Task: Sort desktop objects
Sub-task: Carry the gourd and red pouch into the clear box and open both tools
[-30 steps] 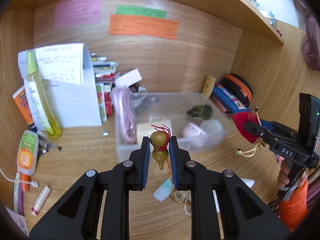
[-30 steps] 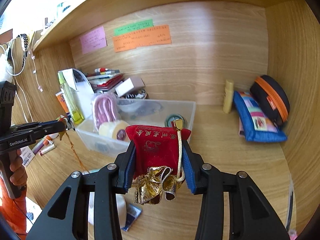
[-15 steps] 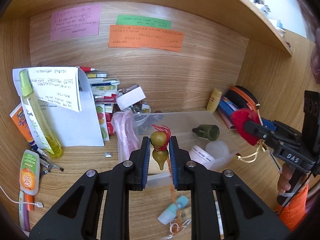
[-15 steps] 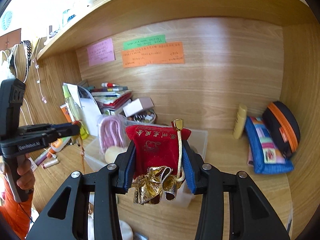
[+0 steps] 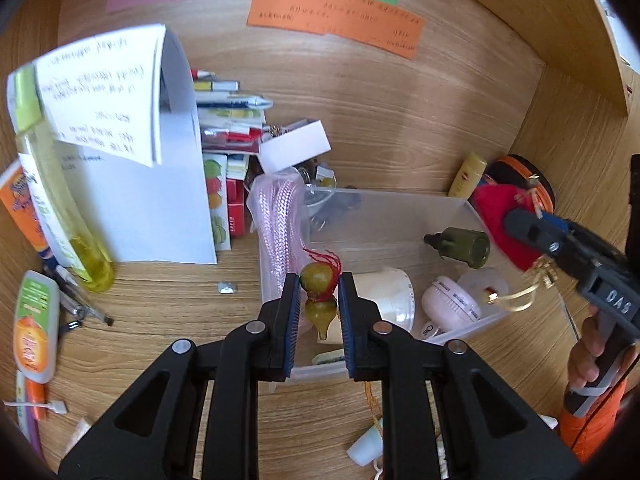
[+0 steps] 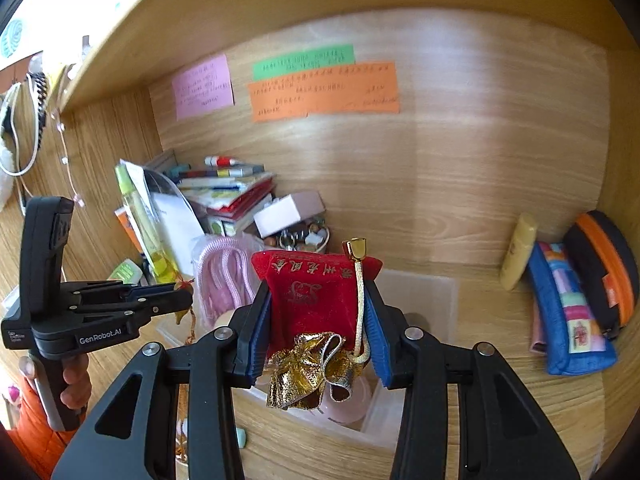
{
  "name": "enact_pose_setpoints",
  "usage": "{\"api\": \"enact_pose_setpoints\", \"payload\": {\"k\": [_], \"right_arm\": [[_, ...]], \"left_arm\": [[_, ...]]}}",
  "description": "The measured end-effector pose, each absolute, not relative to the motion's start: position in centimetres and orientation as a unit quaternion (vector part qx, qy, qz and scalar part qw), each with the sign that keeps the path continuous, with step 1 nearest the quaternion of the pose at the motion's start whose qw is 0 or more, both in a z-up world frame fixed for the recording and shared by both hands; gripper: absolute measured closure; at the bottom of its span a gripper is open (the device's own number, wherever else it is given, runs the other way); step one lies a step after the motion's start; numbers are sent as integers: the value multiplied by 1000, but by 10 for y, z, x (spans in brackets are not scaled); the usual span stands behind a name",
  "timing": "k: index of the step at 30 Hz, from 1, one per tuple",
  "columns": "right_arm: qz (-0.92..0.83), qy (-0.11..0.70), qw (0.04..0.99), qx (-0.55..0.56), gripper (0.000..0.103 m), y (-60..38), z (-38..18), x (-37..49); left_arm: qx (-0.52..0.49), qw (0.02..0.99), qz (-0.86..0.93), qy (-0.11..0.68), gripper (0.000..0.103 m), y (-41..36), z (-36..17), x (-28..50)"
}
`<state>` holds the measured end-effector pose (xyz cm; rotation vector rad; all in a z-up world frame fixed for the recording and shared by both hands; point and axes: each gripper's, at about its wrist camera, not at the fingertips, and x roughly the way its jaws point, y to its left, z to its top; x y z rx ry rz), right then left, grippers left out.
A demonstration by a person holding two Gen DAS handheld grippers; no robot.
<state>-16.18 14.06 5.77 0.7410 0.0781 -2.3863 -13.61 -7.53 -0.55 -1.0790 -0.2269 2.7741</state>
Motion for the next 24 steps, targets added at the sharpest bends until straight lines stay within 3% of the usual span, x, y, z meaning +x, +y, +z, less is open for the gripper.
{"api": "enact_pose_setpoints", "payload": {"k": [16, 19, 21, 24], "right_arm": [[-888, 77, 308, 332, 60, 115, 14, -177], [-888, 81, 306, 333, 56, 115, 12, -176], [-890, 86, 302, 331, 48, 114, 12, -175], [-896, 89, 293, 321, 41, 114, 15, -173]], "left_arm": [[-373, 85, 920, -80, 85, -72, -19, -131], [-371, 89, 921, -81, 84, -72, -19, -130], [-368, 90, 922, -80, 74, -72, -17, -128], [-357, 94, 926, -76, 70, -71, -14, -125]]}}
